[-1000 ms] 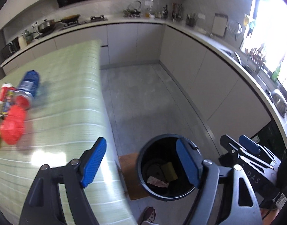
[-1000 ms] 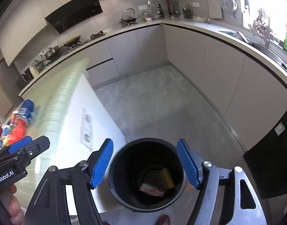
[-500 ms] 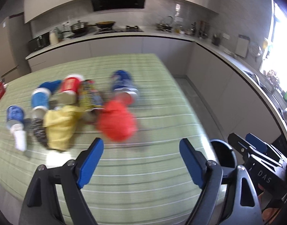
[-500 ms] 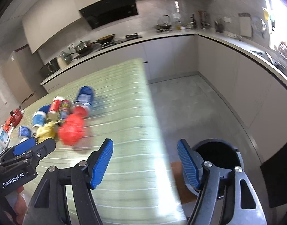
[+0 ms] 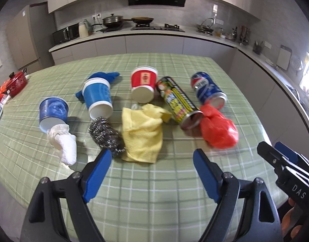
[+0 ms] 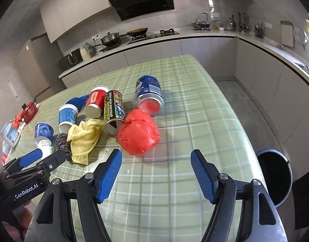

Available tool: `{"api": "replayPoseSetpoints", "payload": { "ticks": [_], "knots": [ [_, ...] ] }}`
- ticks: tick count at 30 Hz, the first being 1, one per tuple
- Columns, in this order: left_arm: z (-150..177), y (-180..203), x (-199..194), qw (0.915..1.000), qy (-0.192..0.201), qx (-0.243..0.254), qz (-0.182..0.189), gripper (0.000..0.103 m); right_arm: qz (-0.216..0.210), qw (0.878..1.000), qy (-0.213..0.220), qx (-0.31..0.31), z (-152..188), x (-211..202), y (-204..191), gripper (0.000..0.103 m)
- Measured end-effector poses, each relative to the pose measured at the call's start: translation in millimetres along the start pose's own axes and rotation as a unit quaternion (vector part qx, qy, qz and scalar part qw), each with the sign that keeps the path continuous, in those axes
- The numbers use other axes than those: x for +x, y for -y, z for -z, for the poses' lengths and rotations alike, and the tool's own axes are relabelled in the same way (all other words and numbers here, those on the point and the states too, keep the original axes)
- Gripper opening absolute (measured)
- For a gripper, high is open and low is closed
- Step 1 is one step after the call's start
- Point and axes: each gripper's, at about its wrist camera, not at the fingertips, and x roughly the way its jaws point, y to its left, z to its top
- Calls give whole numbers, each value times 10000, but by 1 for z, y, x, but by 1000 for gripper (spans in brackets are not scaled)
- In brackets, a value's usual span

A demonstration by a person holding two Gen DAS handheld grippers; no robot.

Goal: Collect trash
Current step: 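Grasp the yellow cloth with the left tool while the right tool grasps the red bag, then carry the yellow cloth and red bag over the black bin with both tools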

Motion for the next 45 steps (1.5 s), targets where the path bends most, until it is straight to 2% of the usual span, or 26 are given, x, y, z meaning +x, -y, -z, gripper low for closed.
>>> {"api": "replayPoseSetpoints", "payload": {
  "ticks": [8, 16, 24, 26, 27, 33, 39, 45],
  "knots": [
    [-14, -6, 41, 9993, -57, -126, -339, 84, -378, 9986, -301, -208, -26, 66, -2, 74],
    [-20, -2, 76, 9986, -149, -37, -506, 84, -549, 9968, -473, -349, -37, 106, -8, 74],
    [-18, -7, 96, 9992, -138, 97, -361, 83, -743, 9941, -652, -450, -28, 128, -17, 73],
    [-17, -7, 96, 9995, -99, 137, -277, 70, -794, 9935, -652, -498, -25, 131, -18, 50],
    [-16, -6, 97, 9995, -105, 133, -259, 62, -802, 9931, -667, -543, -24, 132, -20, 50],
    [-12, -11, 91, 9999, -47, -20, -120, 43, -775, 9945, -417, -571, -22, 120, -21, 44],
    [-14, -19, 67, 9996, 213, -180, 109, 41, -699, 9964, -233, -416, -24, 98, -18, 44],
    [-14, -21, 33, 9984, 424, -107, 346, 41, -599, 9979, -124, -234, -21, 72, -16, 44]
  ]
}}
